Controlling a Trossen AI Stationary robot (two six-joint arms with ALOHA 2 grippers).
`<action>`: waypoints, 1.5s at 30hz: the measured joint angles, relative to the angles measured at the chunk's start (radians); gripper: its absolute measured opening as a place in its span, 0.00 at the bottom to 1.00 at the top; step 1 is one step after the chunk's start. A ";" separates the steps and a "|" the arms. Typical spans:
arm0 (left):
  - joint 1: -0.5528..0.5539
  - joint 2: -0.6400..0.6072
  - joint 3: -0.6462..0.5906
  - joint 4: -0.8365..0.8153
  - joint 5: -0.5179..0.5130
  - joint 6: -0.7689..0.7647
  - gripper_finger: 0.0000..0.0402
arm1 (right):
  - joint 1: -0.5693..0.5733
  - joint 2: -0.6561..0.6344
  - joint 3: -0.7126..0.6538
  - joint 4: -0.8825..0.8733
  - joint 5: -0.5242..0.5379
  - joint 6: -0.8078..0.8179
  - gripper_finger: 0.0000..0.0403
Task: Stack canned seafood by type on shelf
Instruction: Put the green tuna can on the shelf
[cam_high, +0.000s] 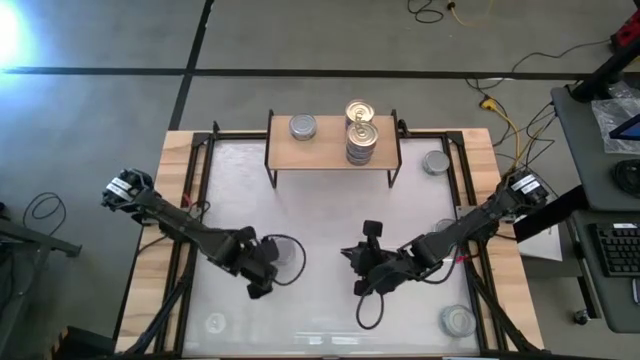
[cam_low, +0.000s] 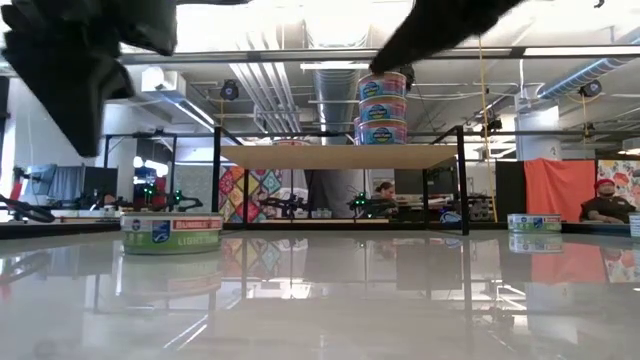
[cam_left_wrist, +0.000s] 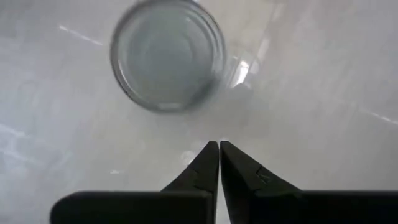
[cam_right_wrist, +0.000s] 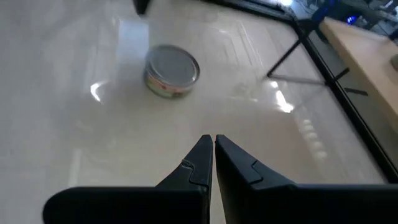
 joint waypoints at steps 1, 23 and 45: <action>-0.013 0.001 0.000 -0.002 0.000 -0.017 0.00 | -0.010 0.010 -0.004 -0.001 0.000 -0.005 0.03; 0.069 -0.008 -0.432 0.621 -0.339 0.073 0.00 | -0.261 0.436 0.228 0.100 -0.184 -0.233 0.03; 0.155 -0.121 -0.445 0.645 -0.211 0.431 0.11 | -0.293 0.454 0.273 -0.080 -0.289 -0.250 0.03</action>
